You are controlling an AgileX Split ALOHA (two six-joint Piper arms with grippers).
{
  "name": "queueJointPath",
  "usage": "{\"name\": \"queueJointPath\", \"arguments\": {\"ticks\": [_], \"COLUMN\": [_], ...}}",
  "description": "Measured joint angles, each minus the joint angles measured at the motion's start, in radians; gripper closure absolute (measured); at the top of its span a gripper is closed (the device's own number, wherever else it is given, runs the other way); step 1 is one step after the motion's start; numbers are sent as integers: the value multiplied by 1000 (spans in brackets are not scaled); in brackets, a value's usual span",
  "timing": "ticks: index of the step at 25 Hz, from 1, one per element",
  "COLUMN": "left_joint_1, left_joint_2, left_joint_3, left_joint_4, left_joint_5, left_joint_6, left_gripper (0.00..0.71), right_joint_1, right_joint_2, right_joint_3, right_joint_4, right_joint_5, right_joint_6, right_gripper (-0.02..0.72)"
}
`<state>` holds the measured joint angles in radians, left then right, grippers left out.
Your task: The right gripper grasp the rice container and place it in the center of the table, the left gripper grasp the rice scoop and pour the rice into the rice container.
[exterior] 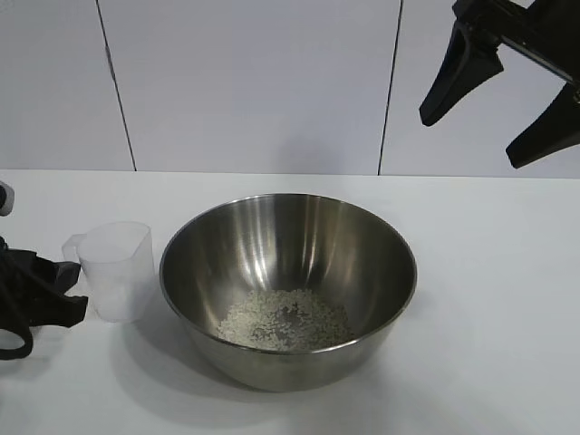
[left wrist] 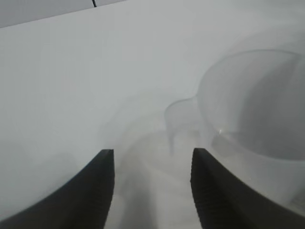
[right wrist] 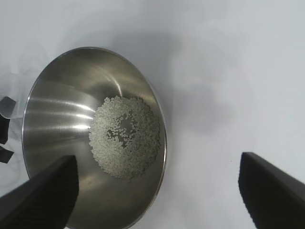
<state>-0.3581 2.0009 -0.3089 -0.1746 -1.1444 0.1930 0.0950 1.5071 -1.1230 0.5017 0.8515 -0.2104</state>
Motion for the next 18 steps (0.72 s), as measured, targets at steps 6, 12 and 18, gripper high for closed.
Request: {"name": "queueJointPath", "arguments": {"ticks": [6,12,18], "left_joint_1": [0,0,0], "left_joint_2": [0,-2,-3], "left_joint_3": [45,85,91], "left_joint_4": [-1,-28,-30], "left_joint_5": [-6,-8,-8], "left_joint_6": [-17,-65,-69], "left_gripper": [216,168,164], "right_joint_1": [0,0,0], "right_joint_2": [0,0,0], "right_joint_3": [0,0,0], "right_joint_4": [-3,-3,-4], "right_joint_5": [-1,-1,-2], "right_joint_6": [0,0,0], "right_gripper": [72,72,72]}}
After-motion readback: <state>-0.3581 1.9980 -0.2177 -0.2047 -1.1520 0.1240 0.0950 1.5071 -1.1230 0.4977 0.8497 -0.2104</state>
